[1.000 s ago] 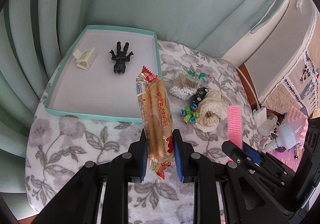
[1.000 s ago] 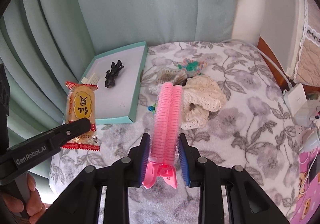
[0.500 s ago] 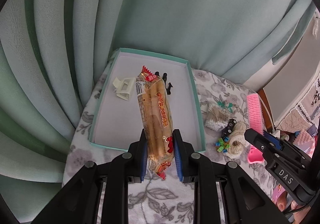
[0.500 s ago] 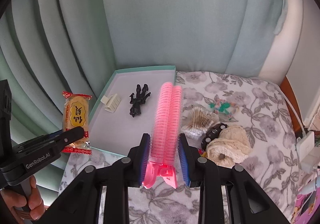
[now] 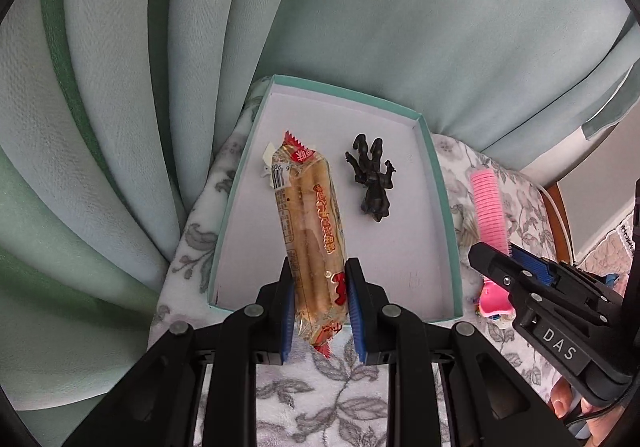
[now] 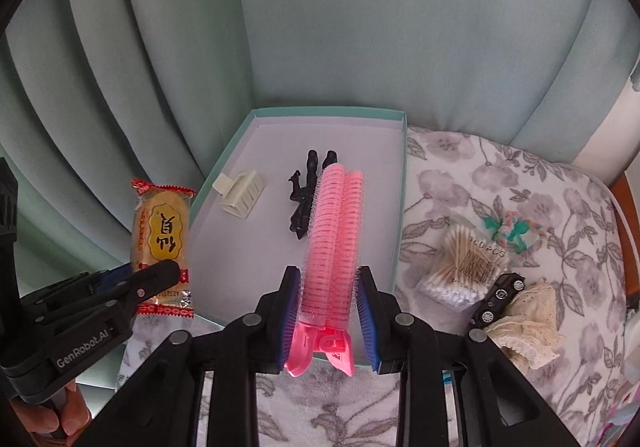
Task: Organize objects
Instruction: 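Carry the snack bar and pink roller over the box lid with both tools, then lower and release the pink roller with the right tool while the left tool releases the snack bar, then withdraw both open tools from the box lid toward the remaining items, then grasp the cream lace fabric with the right tool while the left tool grasps the colourful block toy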
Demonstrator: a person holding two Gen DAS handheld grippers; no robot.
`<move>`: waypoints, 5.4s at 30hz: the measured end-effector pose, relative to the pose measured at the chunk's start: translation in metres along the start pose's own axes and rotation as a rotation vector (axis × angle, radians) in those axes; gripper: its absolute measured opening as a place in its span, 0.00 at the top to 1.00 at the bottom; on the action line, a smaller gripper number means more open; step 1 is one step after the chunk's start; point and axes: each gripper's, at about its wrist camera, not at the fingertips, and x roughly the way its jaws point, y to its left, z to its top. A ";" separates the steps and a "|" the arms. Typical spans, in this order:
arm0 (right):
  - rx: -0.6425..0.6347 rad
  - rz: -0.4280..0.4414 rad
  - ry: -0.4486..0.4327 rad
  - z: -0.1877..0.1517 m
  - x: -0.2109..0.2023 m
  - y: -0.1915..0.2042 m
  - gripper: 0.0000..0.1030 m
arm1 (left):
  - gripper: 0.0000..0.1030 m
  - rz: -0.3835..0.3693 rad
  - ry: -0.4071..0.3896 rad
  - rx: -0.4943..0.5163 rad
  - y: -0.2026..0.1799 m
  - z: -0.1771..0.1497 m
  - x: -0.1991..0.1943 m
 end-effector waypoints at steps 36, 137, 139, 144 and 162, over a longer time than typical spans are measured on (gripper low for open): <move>0.008 -0.010 0.162 -0.017 0.084 -0.002 0.71 | 0.77 0.007 0.115 -0.050 0.017 -0.016 0.063; 0.238 -0.114 -0.091 -0.100 -0.101 -0.159 0.00 | 0.00 0.102 -0.110 0.144 -0.133 -0.073 -0.034; 0.255 -0.120 -0.089 -0.105 -0.102 -0.170 0.00 | 0.00 0.089 -0.097 0.149 -0.142 -0.076 -0.031; 0.287 -0.117 -0.067 -0.114 -0.096 -0.187 0.00 | 0.00 0.070 -0.062 0.161 -0.157 -0.084 -0.020; 0.274 -0.071 -0.003 -0.093 -0.040 -0.195 0.10 | 0.16 0.070 0.026 0.191 -0.175 -0.076 0.038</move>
